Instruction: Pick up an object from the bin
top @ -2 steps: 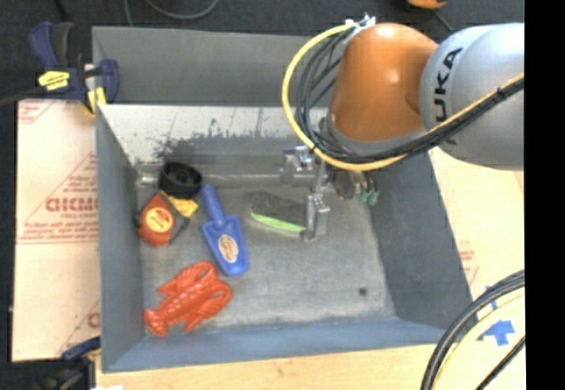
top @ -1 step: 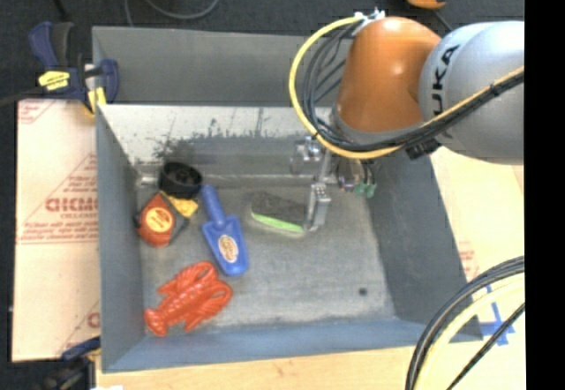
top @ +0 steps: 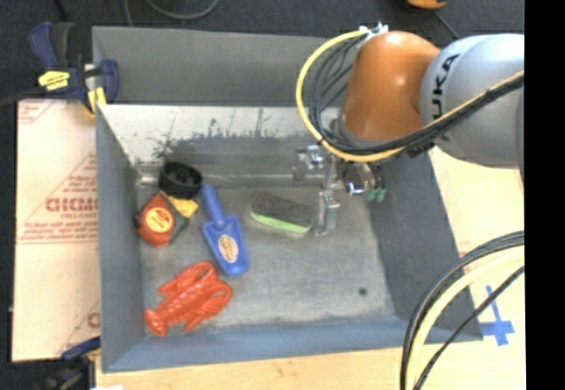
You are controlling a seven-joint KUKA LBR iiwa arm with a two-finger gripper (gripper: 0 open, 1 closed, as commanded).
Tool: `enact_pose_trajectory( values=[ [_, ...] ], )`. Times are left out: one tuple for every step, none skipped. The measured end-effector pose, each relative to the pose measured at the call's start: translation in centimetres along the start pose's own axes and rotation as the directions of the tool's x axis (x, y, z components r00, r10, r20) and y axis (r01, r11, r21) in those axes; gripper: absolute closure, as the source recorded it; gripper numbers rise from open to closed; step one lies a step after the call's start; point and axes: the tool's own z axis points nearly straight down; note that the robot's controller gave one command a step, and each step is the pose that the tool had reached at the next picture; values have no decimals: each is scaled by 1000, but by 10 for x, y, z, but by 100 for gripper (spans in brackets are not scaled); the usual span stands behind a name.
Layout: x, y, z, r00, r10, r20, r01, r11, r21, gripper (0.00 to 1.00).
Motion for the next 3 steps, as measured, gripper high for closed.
enact_pose_trajectory(
  values=[
    [5, -10, 41, 998, 61, -3, -61, 998, -1, 0],
    [-15, -6, 80, 997, -83, -1, 83, 997, -2, 100],
    [-15, -6, 80, 997, -82, -1, 82, 997, -2, 100]
  ],
)
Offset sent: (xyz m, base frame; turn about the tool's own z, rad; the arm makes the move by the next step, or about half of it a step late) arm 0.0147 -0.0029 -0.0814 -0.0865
